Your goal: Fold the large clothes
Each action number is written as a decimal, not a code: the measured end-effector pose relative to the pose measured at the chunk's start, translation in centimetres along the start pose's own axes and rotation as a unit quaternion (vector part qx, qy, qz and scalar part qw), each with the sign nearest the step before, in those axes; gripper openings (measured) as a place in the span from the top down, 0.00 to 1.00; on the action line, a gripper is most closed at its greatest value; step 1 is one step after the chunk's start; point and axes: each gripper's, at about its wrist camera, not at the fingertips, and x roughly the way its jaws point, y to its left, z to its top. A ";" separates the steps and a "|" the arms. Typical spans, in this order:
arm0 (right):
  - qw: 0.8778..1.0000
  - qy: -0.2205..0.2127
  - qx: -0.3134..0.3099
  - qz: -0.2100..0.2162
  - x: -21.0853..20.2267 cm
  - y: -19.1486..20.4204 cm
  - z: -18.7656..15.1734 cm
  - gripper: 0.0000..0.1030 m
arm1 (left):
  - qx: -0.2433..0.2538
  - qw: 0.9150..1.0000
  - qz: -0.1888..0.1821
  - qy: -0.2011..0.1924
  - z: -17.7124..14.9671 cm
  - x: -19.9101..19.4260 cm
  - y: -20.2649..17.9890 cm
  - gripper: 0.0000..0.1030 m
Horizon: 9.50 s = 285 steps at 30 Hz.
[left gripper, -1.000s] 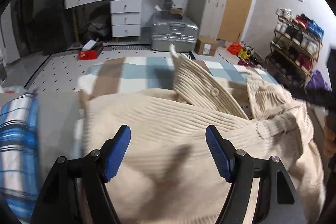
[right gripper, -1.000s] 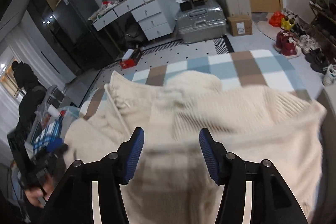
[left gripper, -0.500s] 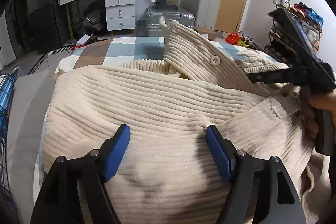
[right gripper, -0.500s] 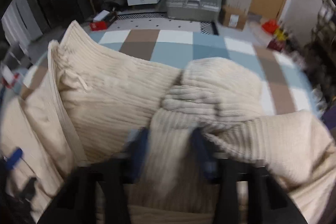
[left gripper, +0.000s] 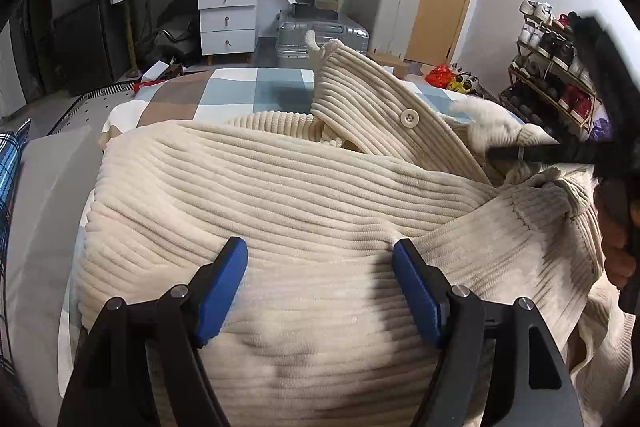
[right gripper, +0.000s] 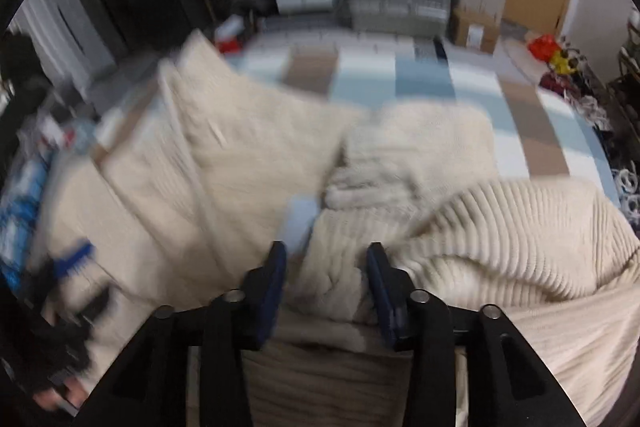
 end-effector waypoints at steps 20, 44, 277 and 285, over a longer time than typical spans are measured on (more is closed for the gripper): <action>0.984 -0.074 0.062 0.148 -1.1 1.9 1.4 0.97 | 0.000 1.000 -0.002 0.000 0.0 -0.2 0.0 0.31; 0.994 0.060 0.062 0.066 5.1 0.9 1.8 0.94 | -0.004 1.000 -0.007 0.002 0.4 -0.2 0.2 0.31; 0.945 -0.198 0.217 0.146 -30.2 -12.2 -23.5 0.94 | -0.077 0.980 -0.110 0.145 -19.0 -18.2 3.4 0.97; 0.942 -0.216 0.210 0.150 -30.7 -12.5 -22.4 0.96 | -0.063 0.985 -0.157 0.032 -13.3 -23.0 4.1 1.00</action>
